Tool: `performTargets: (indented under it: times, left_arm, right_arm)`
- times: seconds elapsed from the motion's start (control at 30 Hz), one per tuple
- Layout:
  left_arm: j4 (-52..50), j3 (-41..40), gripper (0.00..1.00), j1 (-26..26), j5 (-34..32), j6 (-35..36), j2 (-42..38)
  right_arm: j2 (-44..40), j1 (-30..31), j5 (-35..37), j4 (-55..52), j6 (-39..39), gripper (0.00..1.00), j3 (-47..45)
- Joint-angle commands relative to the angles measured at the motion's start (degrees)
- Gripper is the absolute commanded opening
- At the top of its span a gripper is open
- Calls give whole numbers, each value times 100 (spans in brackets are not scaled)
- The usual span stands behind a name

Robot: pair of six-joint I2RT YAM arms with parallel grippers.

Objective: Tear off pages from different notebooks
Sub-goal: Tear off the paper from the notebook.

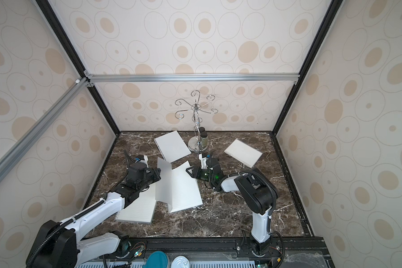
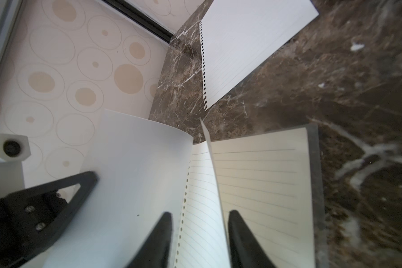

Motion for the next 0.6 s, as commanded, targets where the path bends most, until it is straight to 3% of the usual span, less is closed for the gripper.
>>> performTargets:
  times: [0.0, 0.1, 0.27, 0.57]
  left_arm:
    - [-776, 205, 0, 84, -384, -201, -330]
    - [-691, -32, 0, 155, -294, -324, -500]
    - [-272, -515, 0, 165, -35, -408, -502]
    - [-794, -394, 0, 174, -860, -198, -615]
  right_arm:
    - [-63, -16, 172, -312, -193, 18, 71]
    - [-62, -20, 159, -293, -226, 1, 83]
    - [-311, -132, 303, -511, -435, 0, -74]
    - [-690, -592, 452, -417, -464, 0, -689]
